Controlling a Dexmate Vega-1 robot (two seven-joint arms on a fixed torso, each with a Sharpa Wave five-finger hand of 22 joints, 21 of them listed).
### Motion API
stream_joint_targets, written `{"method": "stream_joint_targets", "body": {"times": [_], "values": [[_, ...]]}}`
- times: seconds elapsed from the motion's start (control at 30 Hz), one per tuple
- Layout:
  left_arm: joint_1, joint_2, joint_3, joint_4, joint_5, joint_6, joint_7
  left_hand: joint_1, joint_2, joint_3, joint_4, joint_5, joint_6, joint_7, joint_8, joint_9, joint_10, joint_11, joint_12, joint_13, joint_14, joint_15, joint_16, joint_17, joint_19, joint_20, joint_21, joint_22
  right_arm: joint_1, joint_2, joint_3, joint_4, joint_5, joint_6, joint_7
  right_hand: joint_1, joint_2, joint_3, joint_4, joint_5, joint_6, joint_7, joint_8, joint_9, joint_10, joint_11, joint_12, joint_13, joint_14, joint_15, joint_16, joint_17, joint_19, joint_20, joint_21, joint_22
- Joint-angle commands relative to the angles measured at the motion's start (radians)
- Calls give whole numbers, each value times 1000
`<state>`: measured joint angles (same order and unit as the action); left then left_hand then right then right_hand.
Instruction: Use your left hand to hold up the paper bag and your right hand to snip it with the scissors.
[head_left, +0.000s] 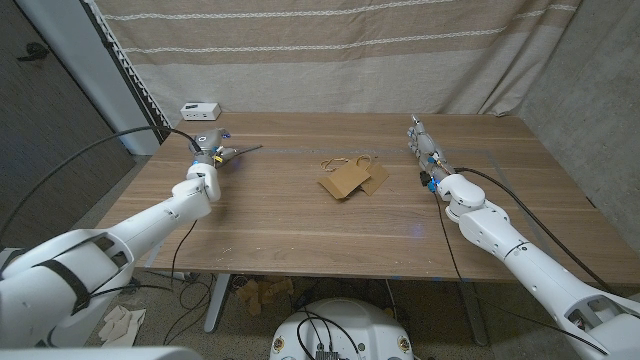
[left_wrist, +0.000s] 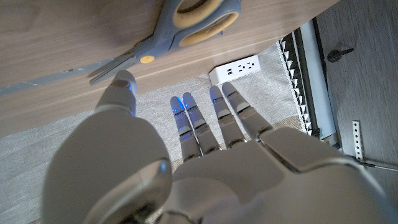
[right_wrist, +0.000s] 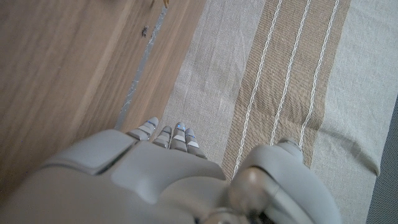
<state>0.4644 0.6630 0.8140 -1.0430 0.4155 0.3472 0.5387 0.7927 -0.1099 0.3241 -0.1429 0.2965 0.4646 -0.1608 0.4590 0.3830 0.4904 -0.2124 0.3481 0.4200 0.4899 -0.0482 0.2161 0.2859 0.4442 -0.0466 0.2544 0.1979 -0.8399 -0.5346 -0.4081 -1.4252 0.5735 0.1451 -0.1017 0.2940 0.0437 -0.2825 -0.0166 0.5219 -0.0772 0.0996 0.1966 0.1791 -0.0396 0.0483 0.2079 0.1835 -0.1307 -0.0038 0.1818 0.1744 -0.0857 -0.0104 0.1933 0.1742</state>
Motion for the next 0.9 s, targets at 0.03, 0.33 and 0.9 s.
{"method": "stream_joint_targets", "body": {"times": [0.03, 0.33, 0.9], "values": [[-29, -17, 34, 51, 26, 11, -1, 7, 1, 8, -1, 8, 1, 0, 4, 3, 13, 0, 6, 3, 13, -171, 4, 3, 1, -105, 1, 4, -6, -3, 2, -10, 1, -3, -9, 1, 11, -5, -4, 7, -5, 2, -3, 5, -6, -3, 4, 3, -6, 1, 0, 3, -6, 1, 1, 5], [-56, -27, 80, 66, 81, 75, -14, 24, 7, 19, -7, 11, 35, -2, 22, 7, 26, -1, 10, 5, 6, -173, -2, 5, -12, -110, -4, 5, -8, -2, 2, -10, 2, -1, -8, 5, 13, -4, -5, 8, -6, 2, -3, 5, -7, 0, 4, 3, -7, 0, -1, 3, -6, 1, 1, 5], [-85, -32, 134, 98, 120, 111, -55, 38, 10, 30, -9, 10, 15, -2, 11, -1, 12, 0, 3, 7, 1, -169, -5, 6, -16, -103, -5, 5, -3, 22, 12, 19, 35, 38, 26, 10, 16, -3, -7, 9, -6, 2, -2, 5, -6, -1, 4, 3, -7, 0, -1, 3, -6, 1, 1, 5]]}}
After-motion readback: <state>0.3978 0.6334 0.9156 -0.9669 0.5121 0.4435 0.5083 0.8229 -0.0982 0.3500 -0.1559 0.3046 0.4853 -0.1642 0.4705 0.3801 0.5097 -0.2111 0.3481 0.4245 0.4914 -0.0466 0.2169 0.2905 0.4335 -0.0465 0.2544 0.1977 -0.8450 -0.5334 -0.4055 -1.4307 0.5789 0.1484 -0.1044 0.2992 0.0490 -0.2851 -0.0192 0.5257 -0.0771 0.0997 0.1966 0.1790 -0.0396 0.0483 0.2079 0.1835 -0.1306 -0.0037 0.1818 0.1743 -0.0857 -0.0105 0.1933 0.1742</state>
